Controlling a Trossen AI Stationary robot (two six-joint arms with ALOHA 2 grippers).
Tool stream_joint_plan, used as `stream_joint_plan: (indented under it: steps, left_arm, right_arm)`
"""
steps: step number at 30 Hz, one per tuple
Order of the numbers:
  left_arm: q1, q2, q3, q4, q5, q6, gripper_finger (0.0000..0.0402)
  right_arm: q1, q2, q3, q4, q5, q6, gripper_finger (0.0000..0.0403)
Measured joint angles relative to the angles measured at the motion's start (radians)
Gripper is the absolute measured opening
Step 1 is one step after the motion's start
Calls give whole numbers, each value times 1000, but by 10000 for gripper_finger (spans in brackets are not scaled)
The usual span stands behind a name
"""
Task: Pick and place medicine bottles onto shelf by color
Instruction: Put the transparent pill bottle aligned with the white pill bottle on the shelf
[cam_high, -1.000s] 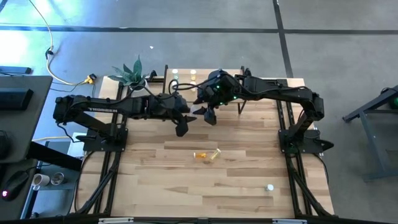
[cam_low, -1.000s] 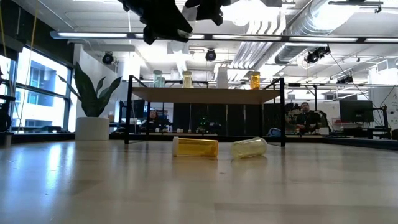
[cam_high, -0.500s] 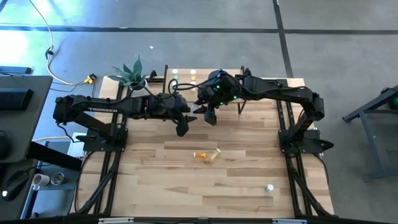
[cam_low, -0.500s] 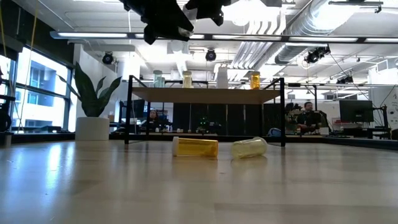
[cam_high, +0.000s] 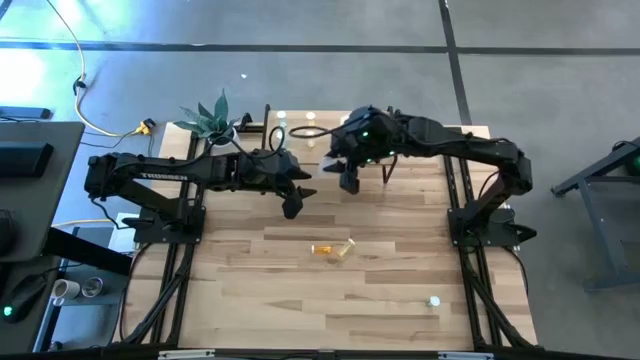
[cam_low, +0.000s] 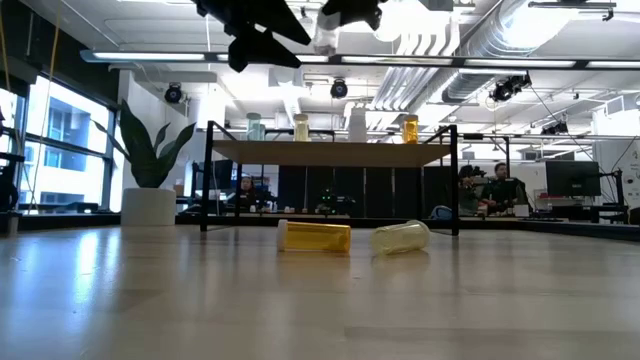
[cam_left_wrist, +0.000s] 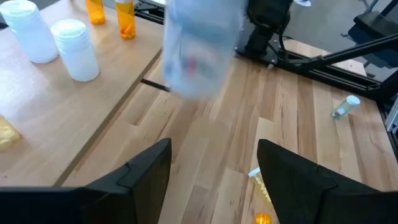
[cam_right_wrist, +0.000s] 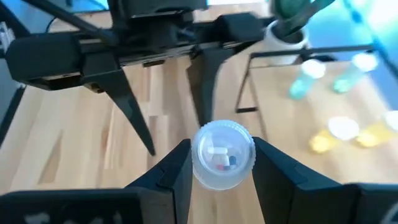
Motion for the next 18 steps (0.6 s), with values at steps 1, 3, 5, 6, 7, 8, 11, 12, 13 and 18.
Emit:
stream_joint_plan:
  steps: [1, 3, 5, 6, 7, 8, 11, 12, 13, 18]
  left_arm:
    - [0, -5, 0, -1, 0, 1, 229]
    - [0, -14, 0, 9, -1, 1, 229]
    - [0, -19, 1, 4, -1, 1, 229]
    - [0, -22, -1, -2, -4, 1, 229]
    - [0, -25, -1, 5, -11, 3, 229]
    - [0, -26, 0, 9, -19, 8, 229]
    - [0, -34, 0, 2, -31, 14, 229]
    - [0, -36, 0, 6, -34, 14, 229]
    - [0, -37, 0, 8, -34, 15, 229]
    - [0, -36, 0, 4, -34, 16, 229]
  right_arm:
    - [-6, -15, 0, -4, 8, -7, 120]
    - [-17, -44, 0, -10, 29, -23, 120]
    - [-28, -74, 0, -11, 49, -40, 120]
    - [-35, -91, 0, -12, 62, -48, 120]
    - [-42, -108, 0, -16, 82, -54, 120]
    - [-50, -124, 0, -22, 104, -67, 120]
    - [-80, -162, 0, -51, 146, -75, 120]
    - [-90, -168, 0, -60, 150, -74, 120]
    - [-98, -174, -13, -56, 150, -75, 120]
    - [-127, -220, -270, 141, 125, -43, 120]
